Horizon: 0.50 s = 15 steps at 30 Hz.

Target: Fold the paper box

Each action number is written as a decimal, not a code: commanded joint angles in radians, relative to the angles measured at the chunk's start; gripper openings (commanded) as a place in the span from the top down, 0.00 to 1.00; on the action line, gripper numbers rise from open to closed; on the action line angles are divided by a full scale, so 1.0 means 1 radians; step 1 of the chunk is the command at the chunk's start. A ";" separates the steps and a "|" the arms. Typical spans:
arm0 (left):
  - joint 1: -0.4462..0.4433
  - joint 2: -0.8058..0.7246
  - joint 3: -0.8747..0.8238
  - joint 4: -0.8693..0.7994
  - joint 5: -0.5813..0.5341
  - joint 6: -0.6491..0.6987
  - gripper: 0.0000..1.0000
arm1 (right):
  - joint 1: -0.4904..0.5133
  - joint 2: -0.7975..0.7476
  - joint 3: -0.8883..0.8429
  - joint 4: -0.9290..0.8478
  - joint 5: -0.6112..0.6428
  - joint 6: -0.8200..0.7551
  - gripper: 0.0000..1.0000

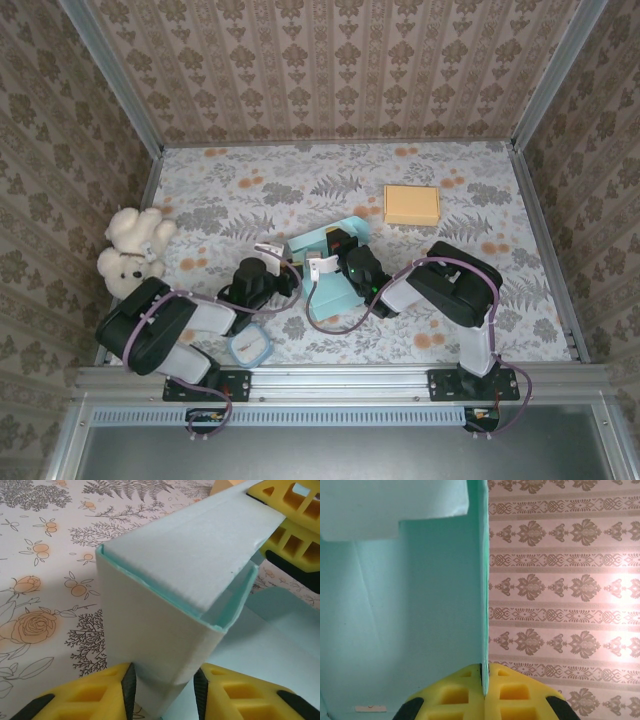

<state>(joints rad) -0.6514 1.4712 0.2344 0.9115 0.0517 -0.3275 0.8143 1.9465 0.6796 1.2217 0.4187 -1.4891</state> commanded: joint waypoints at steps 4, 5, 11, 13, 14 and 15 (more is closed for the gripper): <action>-0.017 0.042 0.051 0.102 -0.053 0.027 0.66 | 0.004 0.003 -0.005 -0.100 -0.035 0.035 1.00; -0.019 0.056 0.056 0.110 -0.065 0.028 0.66 | 0.004 0.004 -0.005 -0.100 -0.035 0.035 1.00; -0.039 0.142 0.089 0.205 -0.081 0.026 0.65 | 0.008 0.010 -0.003 -0.102 -0.034 0.035 1.00; -0.047 0.171 0.105 0.228 -0.095 0.023 0.64 | 0.008 0.013 -0.002 -0.106 -0.034 0.035 1.00; -0.050 0.184 0.112 0.235 -0.106 0.019 0.64 | 0.009 0.016 0.000 -0.108 -0.034 0.034 1.00; -0.051 0.196 0.120 0.242 -0.120 0.011 0.64 | 0.011 0.019 0.001 -0.108 -0.033 0.033 1.00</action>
<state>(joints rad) -0.6827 1.6398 0.2989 1.0504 -0.0605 -0.3168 0.8005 1.9465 0.6796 1.2186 0.4580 -1.4883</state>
